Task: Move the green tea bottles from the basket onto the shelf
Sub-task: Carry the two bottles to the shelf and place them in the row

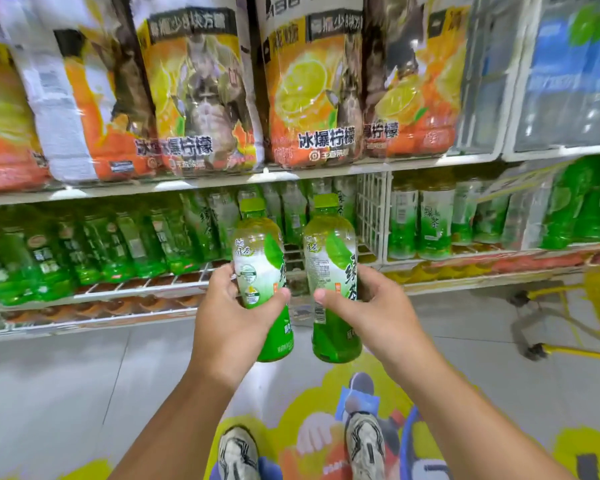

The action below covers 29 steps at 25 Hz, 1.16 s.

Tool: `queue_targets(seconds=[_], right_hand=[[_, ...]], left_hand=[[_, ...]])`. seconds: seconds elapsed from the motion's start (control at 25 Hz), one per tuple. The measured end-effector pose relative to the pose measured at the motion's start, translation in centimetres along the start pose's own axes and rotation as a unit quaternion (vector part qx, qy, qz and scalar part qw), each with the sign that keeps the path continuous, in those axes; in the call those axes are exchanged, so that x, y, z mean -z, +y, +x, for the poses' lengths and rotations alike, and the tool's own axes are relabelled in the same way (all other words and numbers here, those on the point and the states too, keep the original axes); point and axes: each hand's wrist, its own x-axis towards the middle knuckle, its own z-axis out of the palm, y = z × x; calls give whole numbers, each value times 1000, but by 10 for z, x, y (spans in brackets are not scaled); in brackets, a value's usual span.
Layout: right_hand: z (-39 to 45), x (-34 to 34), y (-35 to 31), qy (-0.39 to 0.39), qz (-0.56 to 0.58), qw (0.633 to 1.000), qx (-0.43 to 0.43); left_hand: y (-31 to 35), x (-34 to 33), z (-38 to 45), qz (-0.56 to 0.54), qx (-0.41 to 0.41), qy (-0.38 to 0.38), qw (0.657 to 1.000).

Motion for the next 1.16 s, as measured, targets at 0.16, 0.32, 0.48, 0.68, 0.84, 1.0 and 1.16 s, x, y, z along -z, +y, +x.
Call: queue_targets(seconds=[0.16,0.32,0.48,0.68,0.84,1.0,1.16], right_hand=[[58,-5,20,38,-41,998,13],[112,-8,34,46,-45,998,12],[161,-14,35,34,-84,996,8],[202,-21,40,46,-64,996,44],[222,-31,43,58,-63,995,48],[237,-35,50,55,-82,995,31],[246,-41,54,68,-71,995,16]], left_hand=[[-20,-26,52,69,-35,30,997],[-28,-52,98,92,-88,58,990],[-39,-71,146,133,-109,80,982],[-50,-94,185,179,-109,124,970],[-42,-103,206,214,-68,115,968],[-38,-108,221,267,-59,118,955],[-45,-115,221,302,-62,157,938]])
